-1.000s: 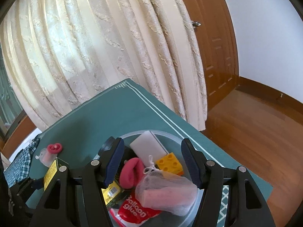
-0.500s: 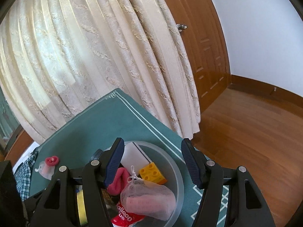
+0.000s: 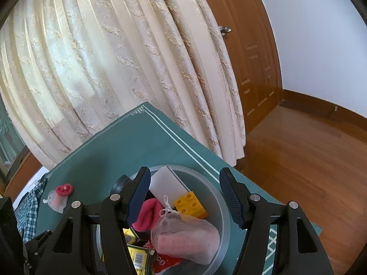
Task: Organize objects
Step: 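Grasp the white mesh bag holding a pink curler with the left tool, then grasp the second pink foam curler with the right tool while the left tool holds the mesh bag, then lower the pink curler into the basin and open the right tool while the left tool carries the mesh bag, then lower the mesh bag into the basin and open the left tool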
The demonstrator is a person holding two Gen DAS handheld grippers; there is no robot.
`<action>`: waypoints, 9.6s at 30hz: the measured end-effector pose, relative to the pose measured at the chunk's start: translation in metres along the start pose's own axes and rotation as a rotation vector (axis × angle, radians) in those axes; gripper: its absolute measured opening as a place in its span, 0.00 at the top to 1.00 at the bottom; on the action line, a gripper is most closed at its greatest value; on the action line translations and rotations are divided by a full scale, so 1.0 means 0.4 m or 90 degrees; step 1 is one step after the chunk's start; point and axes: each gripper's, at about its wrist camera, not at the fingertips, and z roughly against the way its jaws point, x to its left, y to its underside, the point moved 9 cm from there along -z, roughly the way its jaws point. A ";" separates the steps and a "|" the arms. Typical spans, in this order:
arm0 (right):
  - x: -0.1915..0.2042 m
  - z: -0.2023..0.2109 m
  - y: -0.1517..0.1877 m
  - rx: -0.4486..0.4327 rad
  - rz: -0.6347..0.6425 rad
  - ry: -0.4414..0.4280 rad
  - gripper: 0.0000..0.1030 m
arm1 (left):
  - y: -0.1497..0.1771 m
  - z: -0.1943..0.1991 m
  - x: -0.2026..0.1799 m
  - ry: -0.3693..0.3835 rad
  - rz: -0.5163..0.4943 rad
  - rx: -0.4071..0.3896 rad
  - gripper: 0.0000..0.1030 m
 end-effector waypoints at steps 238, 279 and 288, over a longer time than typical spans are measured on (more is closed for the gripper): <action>0.120 -0.093 0.087 0.137 0.059 -0.074 0.32 | -0.087 0.064 0.095 0.000 0.015 -0.036 0.65; 0.054 0.027 0.106 0.110 0.070 -0.012 0.25 | -0.081 0.080 0.102 -0.018 0.018 -0.065 0.00; 0.050 0.077 0.156 0.123 0.090 0.009 0.24 | -0.047 0.115 0.126 -0.012 0.026 -0.083 0.00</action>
